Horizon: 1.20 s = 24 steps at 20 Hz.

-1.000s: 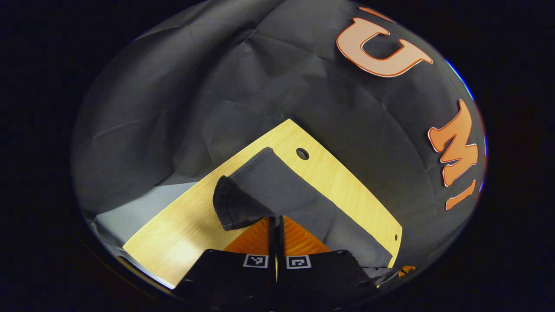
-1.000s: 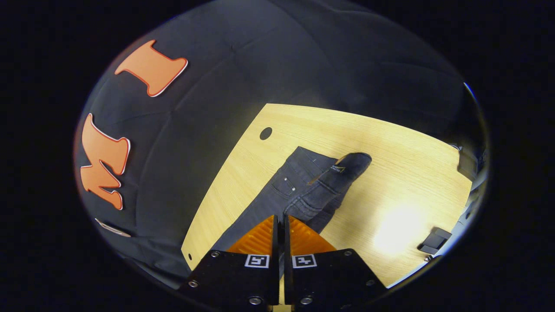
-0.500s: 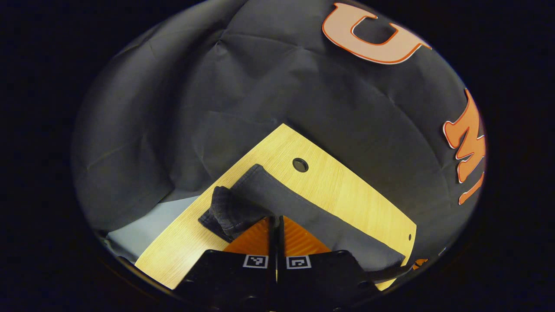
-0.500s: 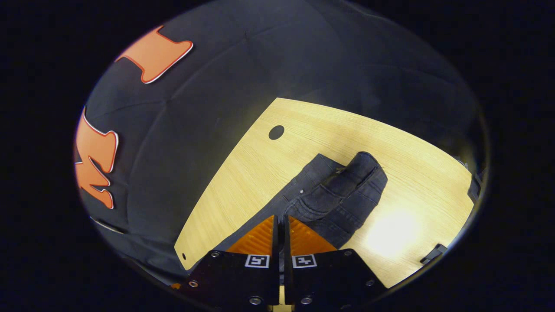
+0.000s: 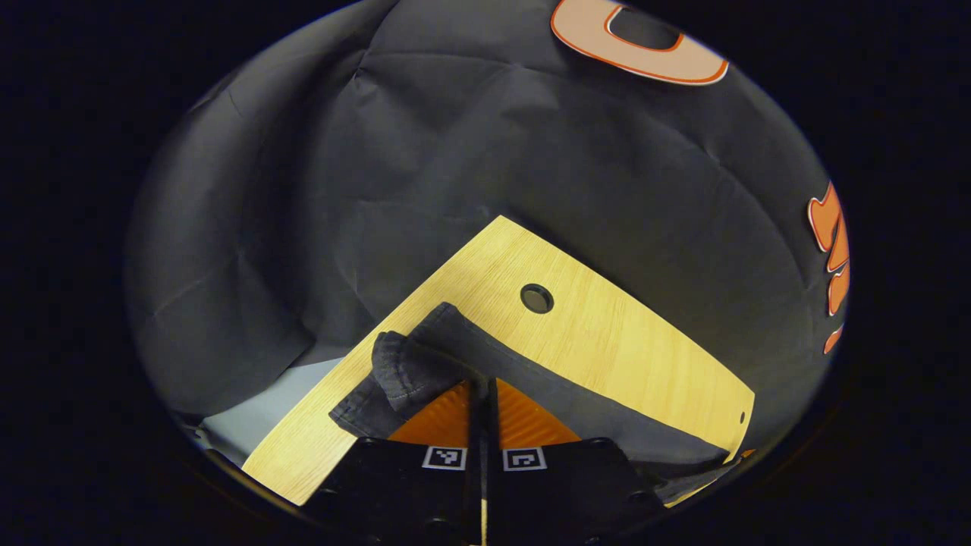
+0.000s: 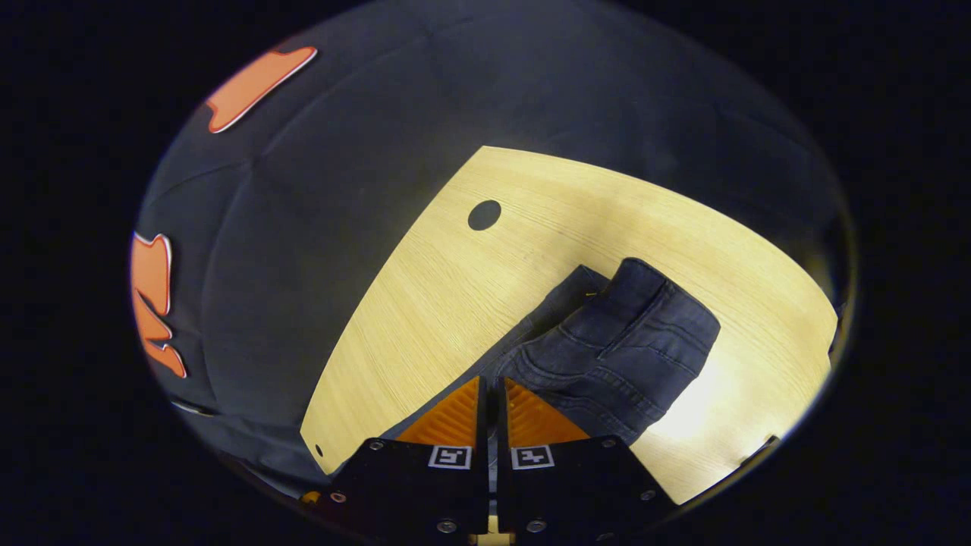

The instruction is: Grasp the waist and the cuffs of the jeans and fold them to make the two legs overlap; first hold the waist and fold one-third of the jeans toward the cuffs, then hold the cuffs and fold the remaining one-third in the same direction to finish folding.

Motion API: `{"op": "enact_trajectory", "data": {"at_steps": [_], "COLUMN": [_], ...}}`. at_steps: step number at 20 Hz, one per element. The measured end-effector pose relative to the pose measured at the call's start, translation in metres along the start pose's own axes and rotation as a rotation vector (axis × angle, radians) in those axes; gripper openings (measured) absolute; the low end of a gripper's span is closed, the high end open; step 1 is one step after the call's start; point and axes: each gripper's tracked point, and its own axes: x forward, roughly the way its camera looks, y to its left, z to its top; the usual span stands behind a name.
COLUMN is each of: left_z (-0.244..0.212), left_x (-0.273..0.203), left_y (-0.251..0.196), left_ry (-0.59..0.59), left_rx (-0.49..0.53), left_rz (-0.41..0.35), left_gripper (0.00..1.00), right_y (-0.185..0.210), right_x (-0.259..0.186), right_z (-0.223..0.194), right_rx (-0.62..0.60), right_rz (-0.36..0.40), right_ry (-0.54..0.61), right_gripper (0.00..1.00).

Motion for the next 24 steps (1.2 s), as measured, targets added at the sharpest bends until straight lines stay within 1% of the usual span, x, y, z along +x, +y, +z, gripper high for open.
{"op": "enact_trajectory", "data": {"at_steps": [1,2,3,4,5,6,7,8,9,10,11,12,13,14,15,16,17,19,22,24], "left_z": [0.001,0.004,0.005,0.010,0.014,0.023,0.028,0.034,0.033,0.031,0.029,0.030,0.029,0.029,0.028,0.028,0.026,0.023,0.020,0.018], "left_x": [-0.001,-0.001,0.000,0.001,0.002,0.004,0.005,0.006,0.008,0.008,0.008,0.008,0.010,0.009,0.009,0.008,0.009,0.007,0.007,0.007], "left_y": [-0.002,-0.001,-0.005,-0.010,-0.012,-0.010,-0.006,-0.005,-0.006,-0.006,-0.009,-0.012,-0.011,-0.011,-0.011,-0.012,-0.012,-0.011,-0.013,-0.013], "left_ry": [0.000,-0.008,-0.020,-0.038,-0.057,-0.093,-0.119,-0.135,-0.137,-0.133,-0.129,-0.124,-0.121,-0.118,-0.122,-0.121,-0.120,-0.113,-0.109,-0.113], "left_rx": [0.008,0.012,0.011,0.010,0.017,0.036,0.062,0.082,0.097,0.105,0.111,0.115,0.118,0.123,0.130,0.137,0.147,0.183,0.231,0.261], "left_rz": [0.002,0.005,0.001,-0.011,-0.012,0.005,0.030,0.047,0.055,0.061,0.066,0.070,0.070,0.069,0.063,0.054,0.044,0.030,0.013,0.005], "left_gripper": [0.05,0.11,0.12,0.17,0.30,0.44,0.58,0.71,0.78,0.80,0.87,0.96,0.94,0.96,0.97,1.00,0.99,0.99,0.99,0.98], "right_y": [0.001,0.005,0.015,0.020,0.016,0.009,-0.001,-0.011,-0.021,-0.031,-0.044,-0.054,-0.064,-0.069,-0.073,-0.078,-0.087,-0.102,-0.123,-0.127], "right_x": [0.000,0.001,-0.002,-0.004,-0.010,-0.014,-0.020,-0.023,-0.024,-0.026,-0.026,-0.026,-0.026,-0.026,-0.026,-0.025,-0.024,-0.021,-0.017,-0.010], "right_z": [0.002,0.006,0.015,0.021,0.024,0.027,0.027,0.028,0.027,0.026,0.024,0.024,0.024,0.025,0.023,0.021,0.019,0.012,-0.002,-0.006], "right_rx": [0.008,0.015,0.023,0.025,0.020,0.006,-0.009,-0.030,-0.053,-0.081,-0.107,-0.129,-0.139,-0.138,-0.129,-0.121,-0.117,-0.122,-0.117,-0.095], "right_rz": [0.004,0.023,0.049,0.068,0.064,0.046,0.025,0.003,-0.025,-0.048,-0.077,-0.100,-0.123,-0.136,-0.150,-0.160,-0.175,-0.218,-0.279,-0.270], "right_ry": [0.003,-0.009,-0.031,-0.046,-0.052,-0.057,-0.062,-0.065,-0.069,-0.070,-0.070,-0.067,-0.066,-0.065,-0.063,-0.054,-0.046,-0.017,0.042,0.053], "right_gripper": [0.05,0.06,0.10,0.13,0.14,0.16,0.23,0.28,0.38,0.43,0.54,0.66,0.77,0.81,0.89,0.92,0.97,0.99,0.99,0.99]}}
